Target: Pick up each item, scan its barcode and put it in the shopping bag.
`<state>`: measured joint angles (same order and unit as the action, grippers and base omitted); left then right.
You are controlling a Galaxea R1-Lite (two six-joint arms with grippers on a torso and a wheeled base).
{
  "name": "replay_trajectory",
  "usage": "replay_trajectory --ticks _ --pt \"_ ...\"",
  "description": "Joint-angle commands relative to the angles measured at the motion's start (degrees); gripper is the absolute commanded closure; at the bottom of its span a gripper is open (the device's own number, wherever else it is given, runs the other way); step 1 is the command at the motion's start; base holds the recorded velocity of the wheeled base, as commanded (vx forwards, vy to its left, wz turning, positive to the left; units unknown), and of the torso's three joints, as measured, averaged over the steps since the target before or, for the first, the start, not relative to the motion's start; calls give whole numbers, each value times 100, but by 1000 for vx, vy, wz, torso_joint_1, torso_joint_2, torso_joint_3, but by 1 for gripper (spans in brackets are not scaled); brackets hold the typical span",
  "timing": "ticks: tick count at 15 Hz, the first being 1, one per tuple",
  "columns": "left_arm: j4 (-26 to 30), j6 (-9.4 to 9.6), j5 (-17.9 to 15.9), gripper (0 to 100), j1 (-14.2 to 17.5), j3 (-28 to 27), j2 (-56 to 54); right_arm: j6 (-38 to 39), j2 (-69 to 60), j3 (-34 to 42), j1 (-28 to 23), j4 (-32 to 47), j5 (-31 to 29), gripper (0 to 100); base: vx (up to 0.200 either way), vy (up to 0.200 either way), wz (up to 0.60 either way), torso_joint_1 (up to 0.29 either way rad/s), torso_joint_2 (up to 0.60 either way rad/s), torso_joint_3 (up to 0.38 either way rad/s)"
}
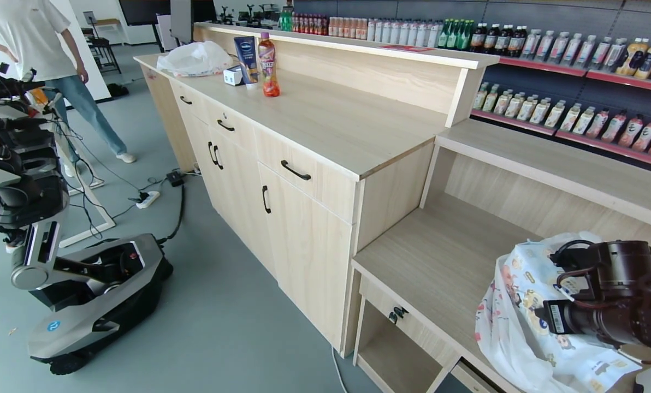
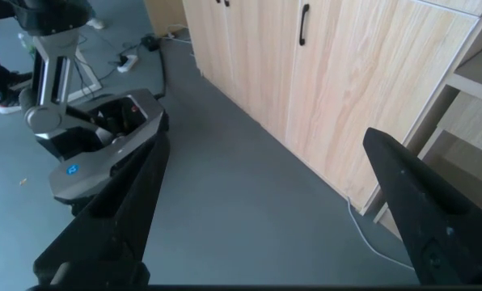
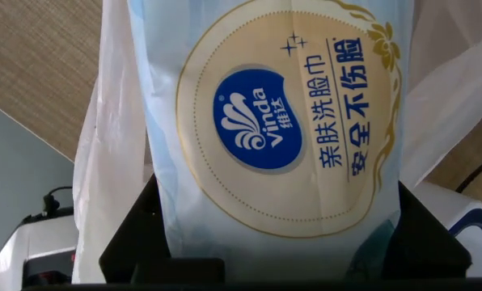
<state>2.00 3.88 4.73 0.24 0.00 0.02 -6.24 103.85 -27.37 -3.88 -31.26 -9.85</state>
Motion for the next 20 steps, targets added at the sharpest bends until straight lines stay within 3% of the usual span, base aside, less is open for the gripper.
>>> replay_trajectory --ticks 1,3,6,20 --pt "2 -1 2 0 2 0 -2 53 276 -23 45 -74 -8 100 0 0 0 0 0 0" --pt "2 -10 2 0 2 0 -2 202 443 -23 45 -117 -316 100 0 0 0 0 0 0" --pt "2 -1 2 0 2 0 -2 536 680 -32 45 -522 -333 100 0 0 0 0 0 0" --pt "2 -1 2 0 2 0 -2 738 1348 3 98 -1682 -325 100 0 0 0 0 0 0"
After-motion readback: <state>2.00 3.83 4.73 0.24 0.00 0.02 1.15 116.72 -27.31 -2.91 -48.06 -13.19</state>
